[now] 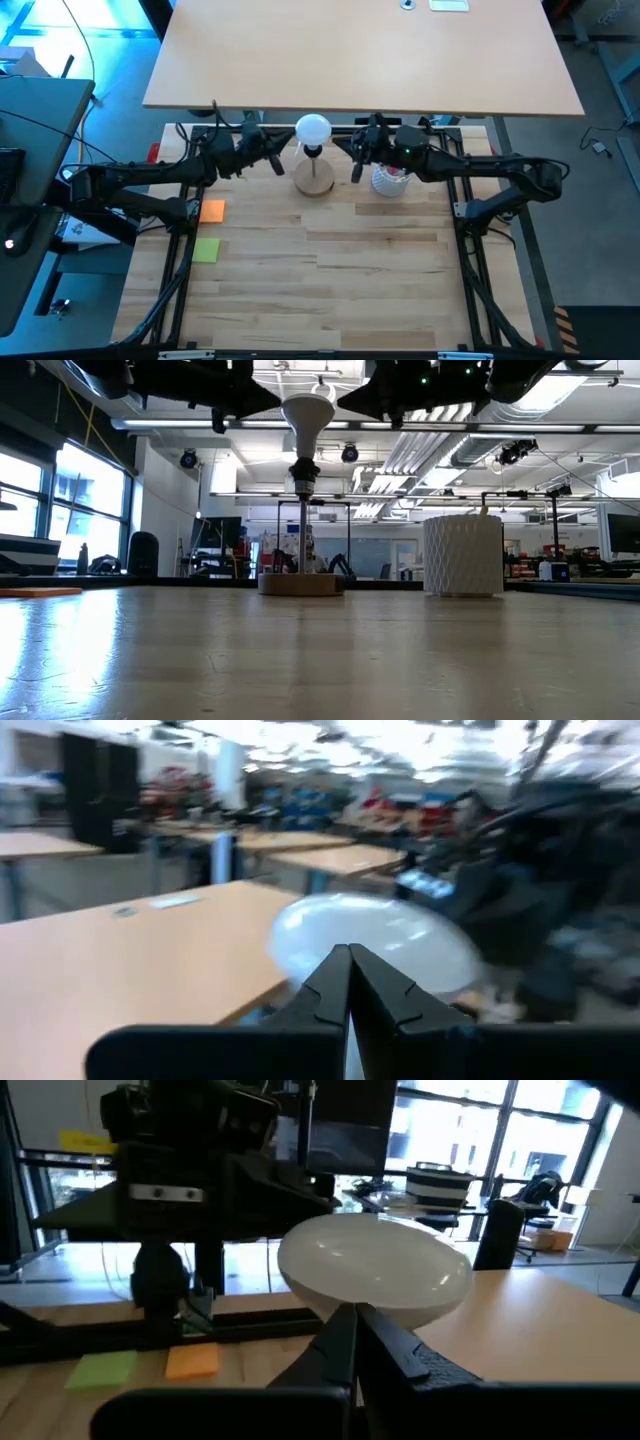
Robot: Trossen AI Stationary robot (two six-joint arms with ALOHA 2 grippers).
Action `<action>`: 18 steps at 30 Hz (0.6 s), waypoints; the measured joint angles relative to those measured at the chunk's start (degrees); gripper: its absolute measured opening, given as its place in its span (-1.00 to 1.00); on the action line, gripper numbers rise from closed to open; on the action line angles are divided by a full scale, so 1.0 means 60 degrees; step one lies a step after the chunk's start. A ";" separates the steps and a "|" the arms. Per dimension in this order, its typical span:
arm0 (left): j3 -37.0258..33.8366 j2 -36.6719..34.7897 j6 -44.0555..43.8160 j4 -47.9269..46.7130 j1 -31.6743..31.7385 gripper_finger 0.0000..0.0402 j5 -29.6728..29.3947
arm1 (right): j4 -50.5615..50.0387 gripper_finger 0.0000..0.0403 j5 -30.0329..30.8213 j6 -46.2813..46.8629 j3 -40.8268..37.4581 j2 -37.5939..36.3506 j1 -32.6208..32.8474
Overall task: Screw lightbulb
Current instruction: Remove the lightbulb from the brown lamp
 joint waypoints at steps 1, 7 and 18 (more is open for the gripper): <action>0.0000 0.0013 -0.0103 0.0102 -0.0012 -1.00 0.0243 | 0.0237 -1.00 0.0007 0.0008 0.0000 0.0140 -0.0026; 0.0000 0.0016 -0.0853 -0.0098 -0.0443 -1.00 0.0925 | 0.1860 -1.00 0.0486 0.0391 0.0000 0.0924 -0.0535; -0.0004 -0.0733 -0.0108 -0.1543 -0.1195 -1.00 -0.1591 | 0.2145 -1.00 -0.0896 0.0570 0.0010 0.0500 -0.0874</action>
